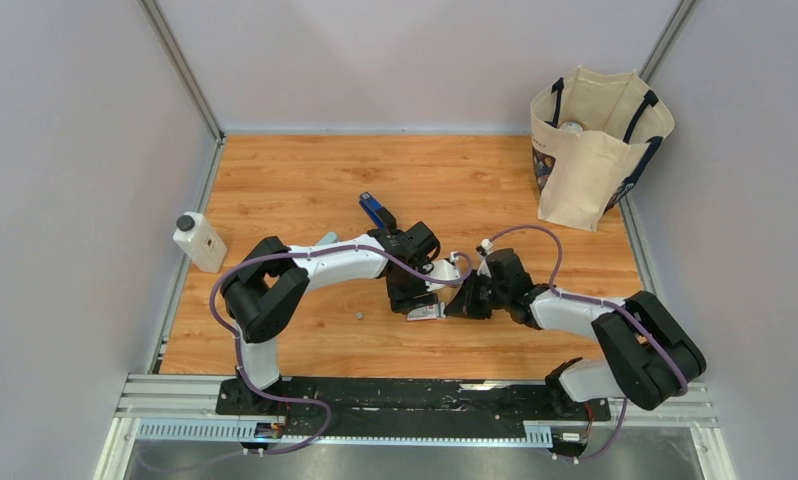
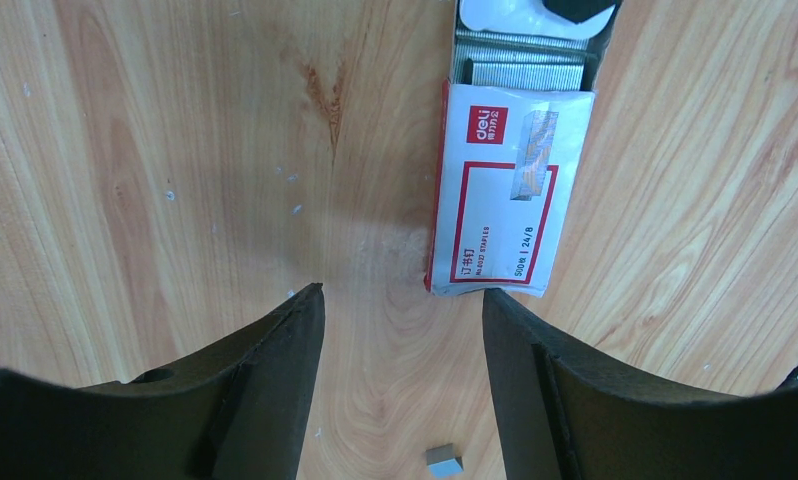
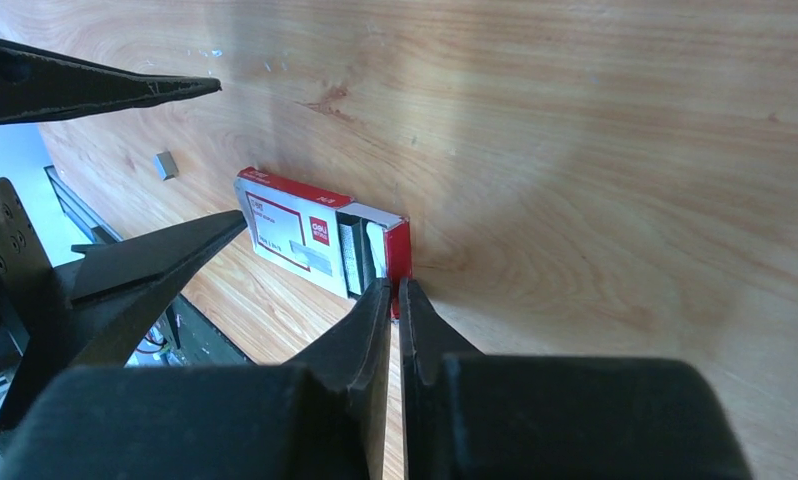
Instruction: Unload the staples from the stapler
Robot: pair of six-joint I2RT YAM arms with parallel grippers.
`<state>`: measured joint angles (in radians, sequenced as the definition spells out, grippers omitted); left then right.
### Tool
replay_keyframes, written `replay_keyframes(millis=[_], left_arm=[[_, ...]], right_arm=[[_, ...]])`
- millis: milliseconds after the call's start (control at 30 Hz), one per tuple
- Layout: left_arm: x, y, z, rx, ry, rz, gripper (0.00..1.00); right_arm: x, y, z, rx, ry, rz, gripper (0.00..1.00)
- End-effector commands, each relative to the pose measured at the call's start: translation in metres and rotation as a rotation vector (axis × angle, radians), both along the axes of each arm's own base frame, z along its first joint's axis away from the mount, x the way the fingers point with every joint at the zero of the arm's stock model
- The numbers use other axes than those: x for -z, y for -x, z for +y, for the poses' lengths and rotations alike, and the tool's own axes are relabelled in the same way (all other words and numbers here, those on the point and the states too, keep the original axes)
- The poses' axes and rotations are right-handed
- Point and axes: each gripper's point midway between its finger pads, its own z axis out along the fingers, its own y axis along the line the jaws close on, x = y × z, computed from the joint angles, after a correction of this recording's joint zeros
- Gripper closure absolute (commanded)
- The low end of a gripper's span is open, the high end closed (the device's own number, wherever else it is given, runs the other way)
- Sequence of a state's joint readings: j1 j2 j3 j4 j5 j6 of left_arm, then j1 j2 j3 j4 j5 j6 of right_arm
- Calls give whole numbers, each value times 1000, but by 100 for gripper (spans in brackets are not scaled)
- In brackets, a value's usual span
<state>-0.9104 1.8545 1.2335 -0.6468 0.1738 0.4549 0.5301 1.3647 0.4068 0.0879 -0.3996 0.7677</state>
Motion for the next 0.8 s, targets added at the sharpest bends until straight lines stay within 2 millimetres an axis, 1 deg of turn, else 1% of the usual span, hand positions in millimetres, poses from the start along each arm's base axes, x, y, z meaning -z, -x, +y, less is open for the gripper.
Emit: replay_keyframes(millis=[0,167,433,767], left_arm=[[-7,-1,-10,19,30,-11,32],[-8,0,-10,16,31,-9,32],[-10,-2,-11,16,33,-13,32],[-10,-3,-9,17,26,-22,32]], right_arm=[[-6,-5,11,-7,-18,-20,90],[-6,-3,16,-18,-31,-17,90],[-11,2,23,-43,-84,-22,85],[-15,7,32,-88,-144,-20,83]])
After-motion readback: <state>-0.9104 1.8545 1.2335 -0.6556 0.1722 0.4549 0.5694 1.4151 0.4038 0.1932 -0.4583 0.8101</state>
